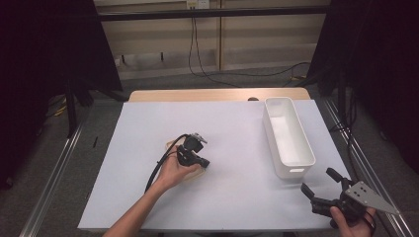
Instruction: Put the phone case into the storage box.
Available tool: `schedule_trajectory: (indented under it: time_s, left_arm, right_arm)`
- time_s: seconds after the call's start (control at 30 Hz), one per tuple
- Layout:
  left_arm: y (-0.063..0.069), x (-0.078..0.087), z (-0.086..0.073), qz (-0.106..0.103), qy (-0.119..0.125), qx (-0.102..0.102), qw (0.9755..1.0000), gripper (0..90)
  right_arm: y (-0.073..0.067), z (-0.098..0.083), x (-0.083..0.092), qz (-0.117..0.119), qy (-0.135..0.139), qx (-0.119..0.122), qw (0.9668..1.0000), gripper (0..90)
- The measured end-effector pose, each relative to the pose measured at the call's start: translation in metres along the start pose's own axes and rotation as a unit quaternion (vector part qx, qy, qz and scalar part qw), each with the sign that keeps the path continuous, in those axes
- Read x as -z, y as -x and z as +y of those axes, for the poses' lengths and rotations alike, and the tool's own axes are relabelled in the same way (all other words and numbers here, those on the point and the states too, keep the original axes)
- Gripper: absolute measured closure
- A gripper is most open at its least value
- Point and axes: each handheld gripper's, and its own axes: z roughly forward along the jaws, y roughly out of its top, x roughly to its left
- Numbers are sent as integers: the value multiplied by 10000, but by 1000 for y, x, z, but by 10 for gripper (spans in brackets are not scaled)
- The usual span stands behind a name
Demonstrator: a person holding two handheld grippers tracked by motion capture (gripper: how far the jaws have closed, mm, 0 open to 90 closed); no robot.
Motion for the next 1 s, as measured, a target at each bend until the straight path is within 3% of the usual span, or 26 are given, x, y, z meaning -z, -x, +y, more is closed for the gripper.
schedule_trajectory:
  time_s: [0.3, 1.0]
  left_arm:
    - [2, 5, -7, 97, -22, -42, 9999, 900]
    - [-3, 16, -24, 109, 49, 28, 9999, 900]
  right_arm:
    - [0, 0, -1, 7, -13, -19, 10000, 8]
    - [-1, 0, 0, -7, -15, -5, 10000, 8]
